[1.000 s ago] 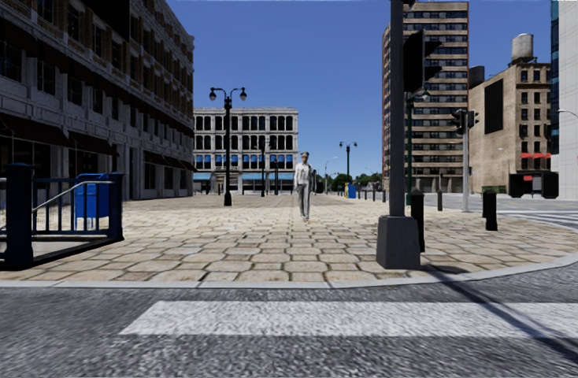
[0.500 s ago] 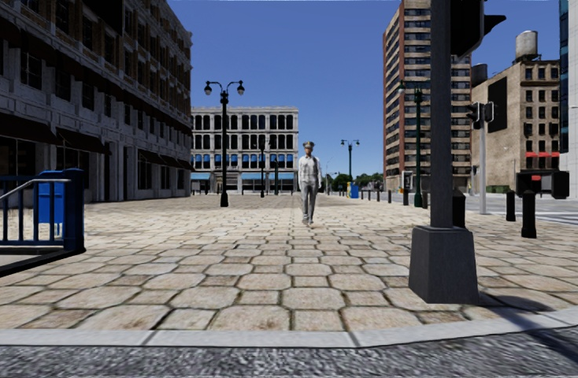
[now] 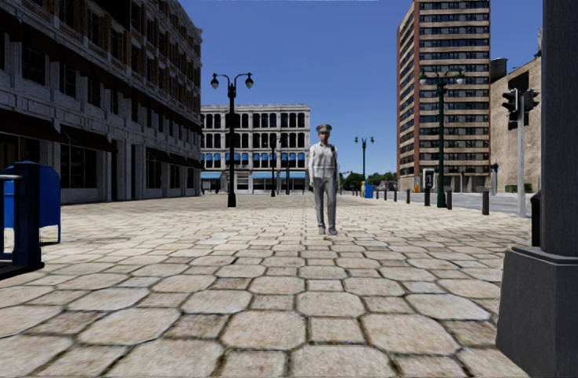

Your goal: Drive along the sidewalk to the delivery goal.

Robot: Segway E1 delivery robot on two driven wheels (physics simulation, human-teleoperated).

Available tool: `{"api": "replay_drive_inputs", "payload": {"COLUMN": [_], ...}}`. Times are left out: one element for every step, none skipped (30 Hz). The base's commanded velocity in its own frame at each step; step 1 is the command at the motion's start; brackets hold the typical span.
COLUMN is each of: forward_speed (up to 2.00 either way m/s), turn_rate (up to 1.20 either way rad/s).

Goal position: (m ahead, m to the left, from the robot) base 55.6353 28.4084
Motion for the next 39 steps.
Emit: {"api": "replay_drive_inputs", "payload": {"forward_speed": [1.7,1.7,1.65,1.6,1.58,1.58,1.57,1.57,1.57,1.57,1.56,1.56,1.56,1.56,1.56,1.56,1.56,1.56,1.56,1.56,1.56,1.56,1.56,1.56,1.56,1.56,1.56,1.56,1.56,1.56,1.56,1.56,1.56,1.56,1.56,1.56,1.56,1.56,1.56], "turn_rate": [0.41,0.41,0.41,0.41,0.41,0.41,0.41,0.41,0.41,0.41,0.41,0.41,0.41,0.41,0.41,0.41,0.41,0.41,0.41,0.41,0.41,0.41,0.41,0.41,0.41,0.41,0.41,0.41,0.43,0.43,0.43,0.43,0.43,0.43,0.43,0.43,0.43,0.43,0.43]}}
